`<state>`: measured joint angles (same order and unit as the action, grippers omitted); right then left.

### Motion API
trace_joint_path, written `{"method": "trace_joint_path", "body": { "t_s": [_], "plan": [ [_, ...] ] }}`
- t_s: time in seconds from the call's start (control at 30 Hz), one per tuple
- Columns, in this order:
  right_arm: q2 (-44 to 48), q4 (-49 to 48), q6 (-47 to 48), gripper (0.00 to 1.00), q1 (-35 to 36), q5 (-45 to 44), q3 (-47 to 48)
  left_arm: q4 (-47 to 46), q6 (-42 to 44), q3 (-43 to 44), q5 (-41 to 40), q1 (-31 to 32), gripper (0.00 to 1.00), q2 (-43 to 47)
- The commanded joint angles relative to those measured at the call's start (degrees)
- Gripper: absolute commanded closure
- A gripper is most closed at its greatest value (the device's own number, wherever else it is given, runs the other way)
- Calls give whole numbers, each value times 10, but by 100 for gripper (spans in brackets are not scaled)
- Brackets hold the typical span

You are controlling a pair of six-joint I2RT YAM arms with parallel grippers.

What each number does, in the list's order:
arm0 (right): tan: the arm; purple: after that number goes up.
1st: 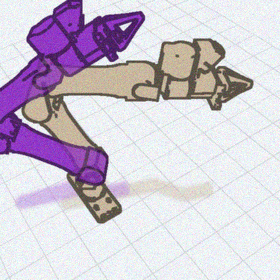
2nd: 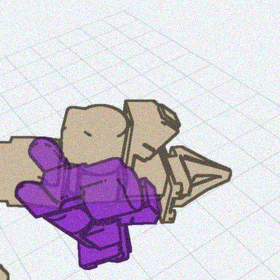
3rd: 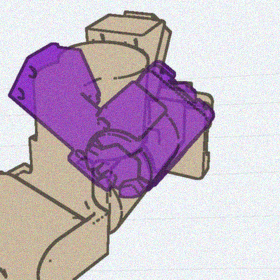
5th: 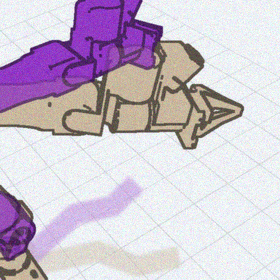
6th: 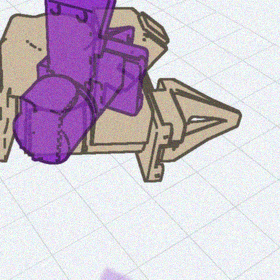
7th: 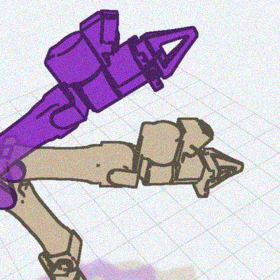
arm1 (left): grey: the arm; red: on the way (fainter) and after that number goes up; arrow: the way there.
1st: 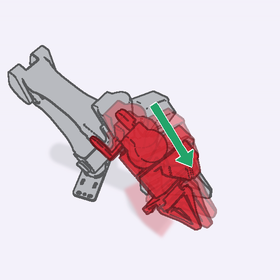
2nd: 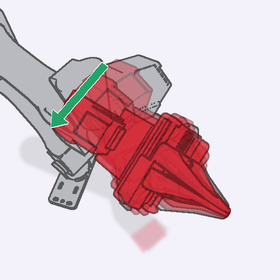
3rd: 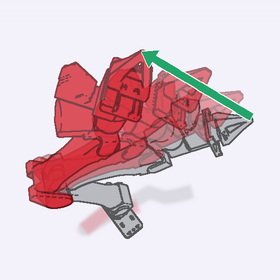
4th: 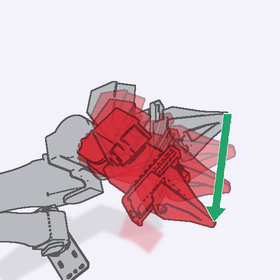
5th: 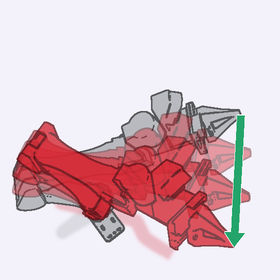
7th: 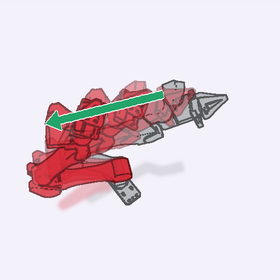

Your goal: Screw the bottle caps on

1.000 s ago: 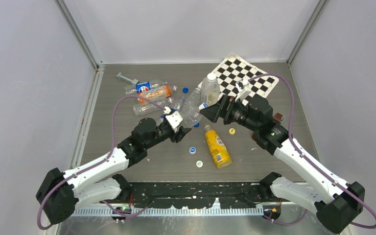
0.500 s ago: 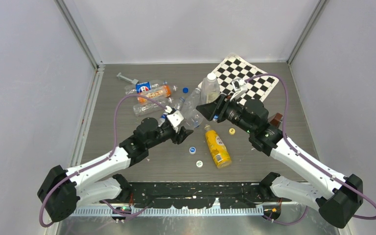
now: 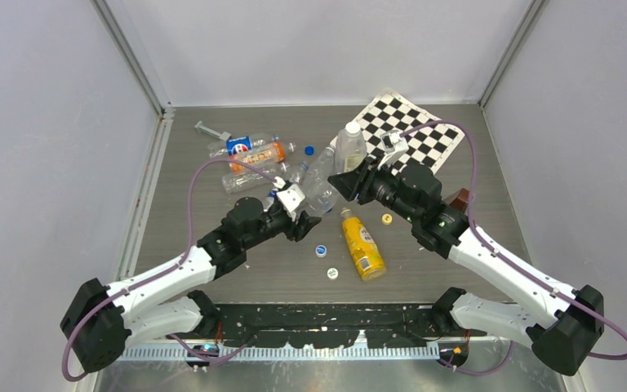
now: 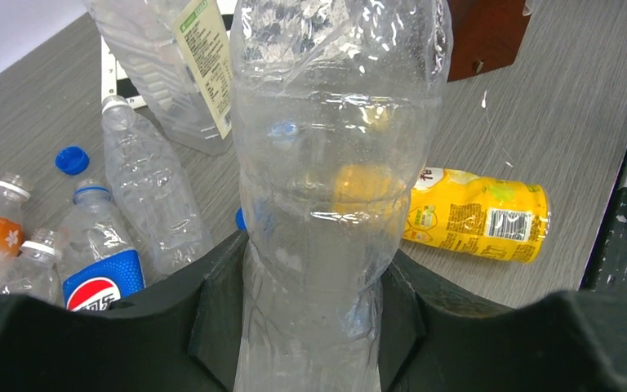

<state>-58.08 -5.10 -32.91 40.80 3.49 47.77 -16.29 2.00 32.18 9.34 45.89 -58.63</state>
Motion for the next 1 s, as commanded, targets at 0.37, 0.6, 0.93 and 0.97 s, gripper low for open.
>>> {"method": "trace_joint_path", "body": {
  "t_s": [0.37,0.6,0.93,0.97],
  "plan": [
    [6,146,110,100,-30,-45,125,19,19,38,-54,-9,31,45],
    [-16,295,169,100,-92,-109,204,86,27,66,-87,-14,14,53],
    [-79,226,231,100,-182,-173,204,124,16,79,-143,-53,1,55],
    [-86,199,237,100,-189,-173,196,125,17,78,-149,-57,1,56]
  ]
}}
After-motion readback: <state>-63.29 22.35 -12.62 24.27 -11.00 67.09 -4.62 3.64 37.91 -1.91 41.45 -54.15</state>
